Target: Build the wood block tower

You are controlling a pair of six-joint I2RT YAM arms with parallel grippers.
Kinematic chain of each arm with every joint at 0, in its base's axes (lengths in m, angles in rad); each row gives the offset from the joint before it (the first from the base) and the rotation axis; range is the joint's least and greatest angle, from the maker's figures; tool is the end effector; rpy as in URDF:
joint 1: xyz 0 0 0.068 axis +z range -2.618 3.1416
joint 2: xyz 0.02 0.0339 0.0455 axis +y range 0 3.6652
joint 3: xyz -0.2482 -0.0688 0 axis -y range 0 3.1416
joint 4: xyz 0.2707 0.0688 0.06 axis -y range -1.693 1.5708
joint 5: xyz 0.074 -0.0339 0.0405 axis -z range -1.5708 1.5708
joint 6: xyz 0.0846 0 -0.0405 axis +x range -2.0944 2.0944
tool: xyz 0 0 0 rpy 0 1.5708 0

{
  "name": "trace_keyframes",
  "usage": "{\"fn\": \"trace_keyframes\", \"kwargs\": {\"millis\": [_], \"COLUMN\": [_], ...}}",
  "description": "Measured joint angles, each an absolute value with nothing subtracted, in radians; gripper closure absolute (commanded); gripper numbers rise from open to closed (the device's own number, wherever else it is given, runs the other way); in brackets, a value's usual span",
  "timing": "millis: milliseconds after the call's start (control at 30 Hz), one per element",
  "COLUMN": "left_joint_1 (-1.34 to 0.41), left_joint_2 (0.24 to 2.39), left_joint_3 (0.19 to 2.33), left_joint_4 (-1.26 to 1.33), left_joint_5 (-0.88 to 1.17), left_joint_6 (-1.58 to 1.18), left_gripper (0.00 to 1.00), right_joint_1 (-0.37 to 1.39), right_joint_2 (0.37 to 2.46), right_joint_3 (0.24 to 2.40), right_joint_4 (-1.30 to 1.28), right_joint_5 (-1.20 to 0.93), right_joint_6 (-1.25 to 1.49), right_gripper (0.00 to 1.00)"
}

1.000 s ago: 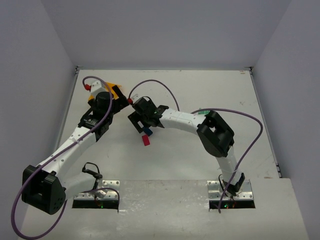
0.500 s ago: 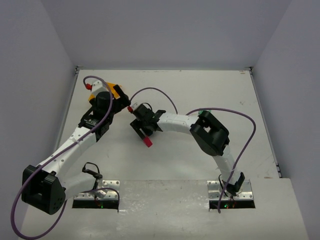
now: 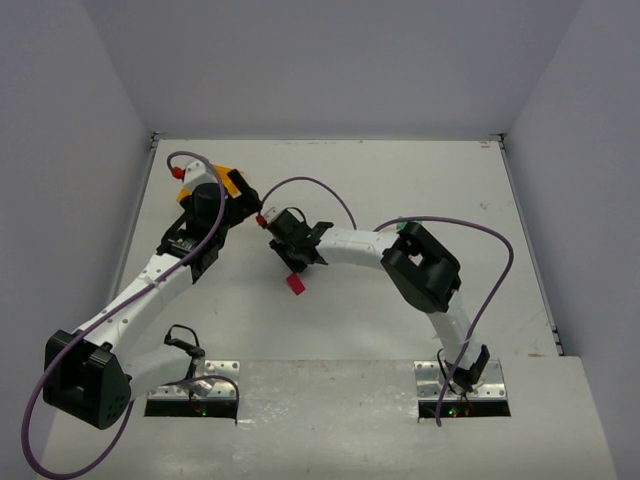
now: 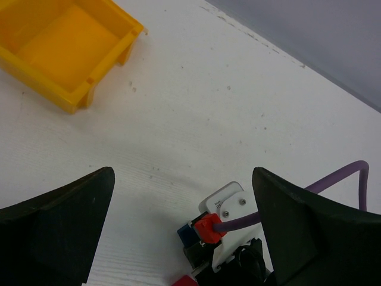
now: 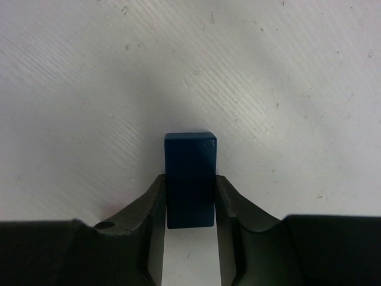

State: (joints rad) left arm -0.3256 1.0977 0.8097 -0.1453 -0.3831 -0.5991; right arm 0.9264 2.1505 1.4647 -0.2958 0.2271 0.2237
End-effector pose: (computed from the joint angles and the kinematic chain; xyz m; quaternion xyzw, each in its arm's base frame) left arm 0.3151 -0.0730 0.2511 -0.2143 0.8055 -0.0923 0.5448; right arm 0.3098 0.3806 0.0661 -0.2963 0.9040 0.0659 0.3011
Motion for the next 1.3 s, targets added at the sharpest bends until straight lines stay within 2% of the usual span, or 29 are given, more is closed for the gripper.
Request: {"fn": "trace_keyframes", "kwargs": {"millis": [167, 300, 467, 633, 967, 1300], "left_joint_1": [-0.326, -0.325, -0.326, -0.326, -0.326, -0.326], "left_joint_2": [1.098, 1.098, 1.107, 1.133, 1.180, 1.326], "left_joint_3": [0.810, 0.810, 0.809, 0.809, 0.809, 0.850], "left_joint_4": [-0.141, -0.113, -0.100, -0.076, 0.011, 0.057], "left_joint_5": [-0.380, -0.397, -0.409, -0.408, -0.372, -0.231], "left_joint_6": [-0.599, -0.599, -0.576, -0.540, -0.450, -0.396], "left_gripper": [0.00, 0.00, 0.00, 0.00, 0.00, 0.00], "right_joint_1": [0.922, 0.865, 0.665, 0.455, 0.104, 0.094], "right_joint_2": [2.115, 2.022, 1.800, 1.622, 1.470, 1.460], "right_joint_3": [1.463, 1.460, 1.461, 1.509, 1.421, 1.322], "right_joint_4": [-0.303, -0.325, -0.318, -0.376, -0.633, -0.806], "right_joint_5": [0.210, 0.116, -0.077, -0.170, -0.346, -0.449], "right_joint_6": [0.143, 0.028, -0.182, -0.391, -0.754, -0.936], "right_gripper": [0.88, 0.89, 0.89, 0.90, 0.95, 0.91]}}
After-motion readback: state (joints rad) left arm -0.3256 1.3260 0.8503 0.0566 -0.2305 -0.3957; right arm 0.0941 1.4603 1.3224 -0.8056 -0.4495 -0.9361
